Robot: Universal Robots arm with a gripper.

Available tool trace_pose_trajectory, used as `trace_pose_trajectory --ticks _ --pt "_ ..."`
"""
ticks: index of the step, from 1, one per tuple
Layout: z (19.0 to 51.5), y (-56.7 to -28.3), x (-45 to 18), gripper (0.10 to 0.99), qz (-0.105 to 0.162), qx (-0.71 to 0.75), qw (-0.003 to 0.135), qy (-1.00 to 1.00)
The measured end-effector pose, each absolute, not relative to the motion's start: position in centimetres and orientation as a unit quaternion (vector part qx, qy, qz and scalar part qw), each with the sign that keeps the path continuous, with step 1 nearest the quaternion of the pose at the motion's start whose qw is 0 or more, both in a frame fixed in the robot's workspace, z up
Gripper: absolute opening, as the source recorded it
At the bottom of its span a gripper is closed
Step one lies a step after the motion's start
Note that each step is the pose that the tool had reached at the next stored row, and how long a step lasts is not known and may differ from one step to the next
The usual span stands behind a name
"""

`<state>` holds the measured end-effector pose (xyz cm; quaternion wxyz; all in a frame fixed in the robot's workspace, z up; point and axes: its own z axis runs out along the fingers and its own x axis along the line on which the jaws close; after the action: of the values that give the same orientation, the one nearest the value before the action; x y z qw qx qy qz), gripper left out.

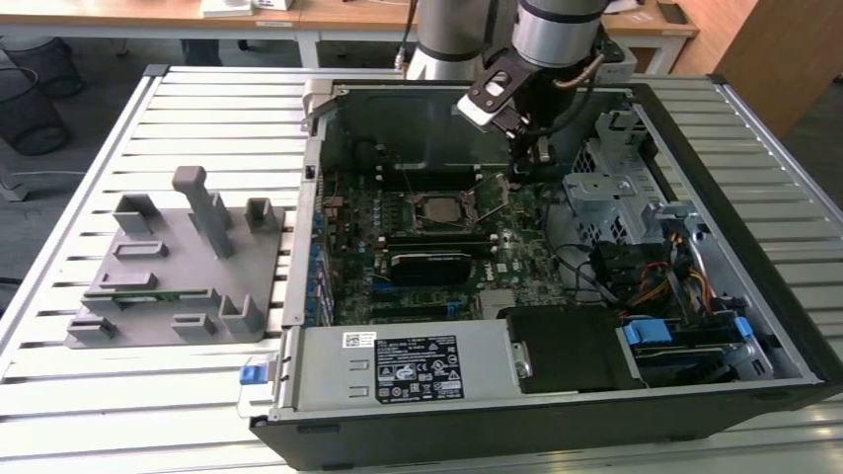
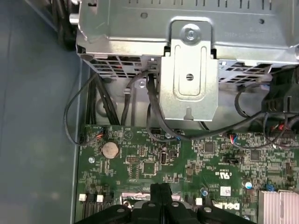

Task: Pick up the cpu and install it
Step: 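Close the cpu cover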

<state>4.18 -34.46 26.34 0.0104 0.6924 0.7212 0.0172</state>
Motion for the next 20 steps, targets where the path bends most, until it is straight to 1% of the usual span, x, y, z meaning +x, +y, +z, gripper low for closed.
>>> trace_pose_trajectory --ticks 12,20 --pt "25.5 -34.0 5.4 0.106 0.015 0.69 0.012 0.724" --pt "24.2 -33.9 5.4 0.106 0.015 0.69 0.012 0.724"
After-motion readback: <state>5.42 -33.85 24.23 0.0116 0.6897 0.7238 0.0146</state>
